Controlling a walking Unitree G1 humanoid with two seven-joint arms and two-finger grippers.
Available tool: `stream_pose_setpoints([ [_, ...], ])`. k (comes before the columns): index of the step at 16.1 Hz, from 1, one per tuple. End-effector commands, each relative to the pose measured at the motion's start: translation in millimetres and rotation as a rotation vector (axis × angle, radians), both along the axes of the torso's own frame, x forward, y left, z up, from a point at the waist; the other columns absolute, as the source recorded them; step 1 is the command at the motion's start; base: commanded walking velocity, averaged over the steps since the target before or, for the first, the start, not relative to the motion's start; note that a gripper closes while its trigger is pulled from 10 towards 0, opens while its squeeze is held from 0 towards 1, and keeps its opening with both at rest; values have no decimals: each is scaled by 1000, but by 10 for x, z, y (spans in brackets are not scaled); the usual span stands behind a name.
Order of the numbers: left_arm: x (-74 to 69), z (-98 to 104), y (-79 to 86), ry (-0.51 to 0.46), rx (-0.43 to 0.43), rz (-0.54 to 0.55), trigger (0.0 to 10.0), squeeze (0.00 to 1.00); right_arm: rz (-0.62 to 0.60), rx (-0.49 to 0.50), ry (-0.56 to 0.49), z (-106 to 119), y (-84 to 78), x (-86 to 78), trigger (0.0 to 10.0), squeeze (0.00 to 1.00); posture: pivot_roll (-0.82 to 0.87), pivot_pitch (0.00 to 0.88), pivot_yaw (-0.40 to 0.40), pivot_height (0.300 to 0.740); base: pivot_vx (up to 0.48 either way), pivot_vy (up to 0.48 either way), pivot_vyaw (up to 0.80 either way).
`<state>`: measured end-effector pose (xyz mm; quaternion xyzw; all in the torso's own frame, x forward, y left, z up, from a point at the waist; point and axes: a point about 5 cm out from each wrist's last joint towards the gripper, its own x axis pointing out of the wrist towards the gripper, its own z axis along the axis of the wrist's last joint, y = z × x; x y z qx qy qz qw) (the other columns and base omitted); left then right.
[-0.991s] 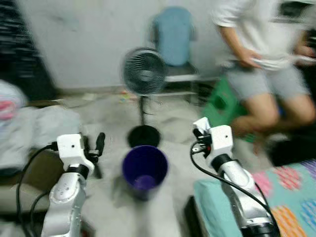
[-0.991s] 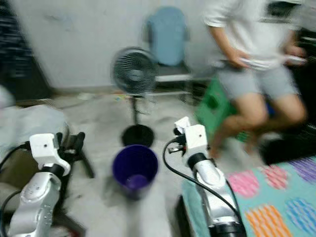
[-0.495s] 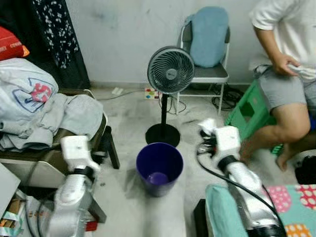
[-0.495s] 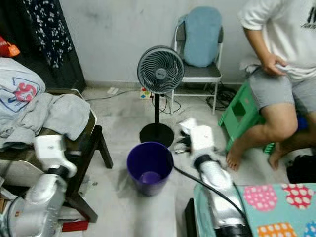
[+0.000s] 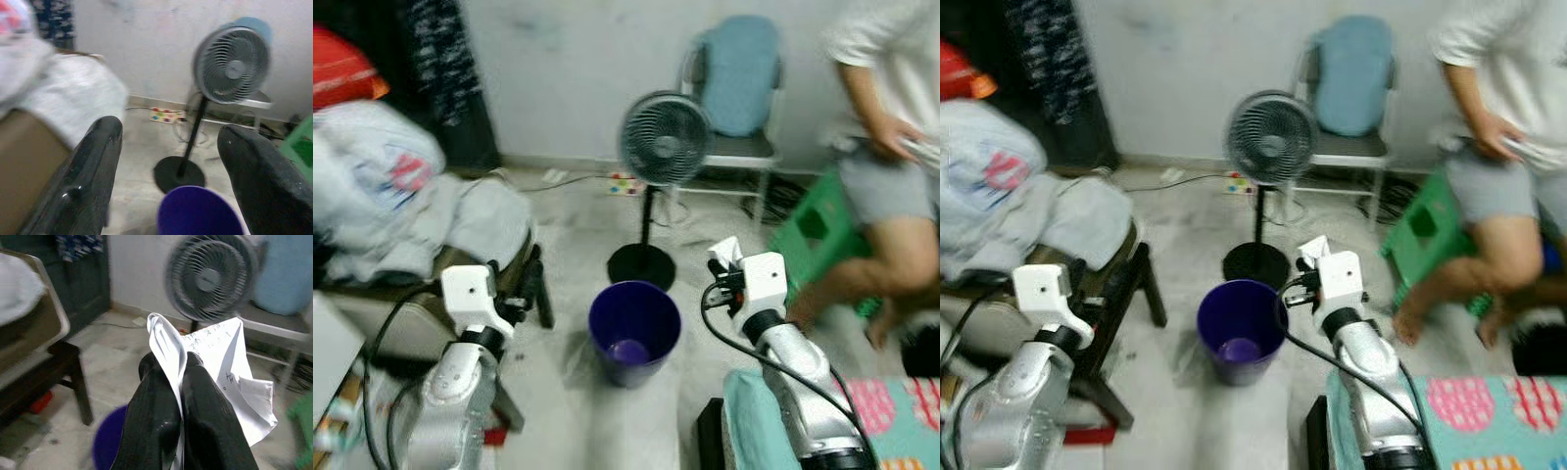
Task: Clean up the room
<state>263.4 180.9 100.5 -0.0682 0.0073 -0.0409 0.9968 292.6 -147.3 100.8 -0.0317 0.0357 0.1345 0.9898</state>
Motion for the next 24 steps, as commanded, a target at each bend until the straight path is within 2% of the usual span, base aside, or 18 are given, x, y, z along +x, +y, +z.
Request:
stream_pose_setpoints([
  [1,-7,10,0,2,-1,-5,10000,0,-9,-1,-9,41,-33,8,10000,0,-109,8,-42,740,0,0,0],
  [15,10,8,1,10,-13,-26,10000,0,-11,-2,-14,53,-22,29,10000,0,-112,14,-35,740,0,0,0],
  [24,12,8,-5,10,-13,-31,10000,0,-13,6,-11,44,-23,31,10000,0,-109,7,-36,740,280,0,0],
])
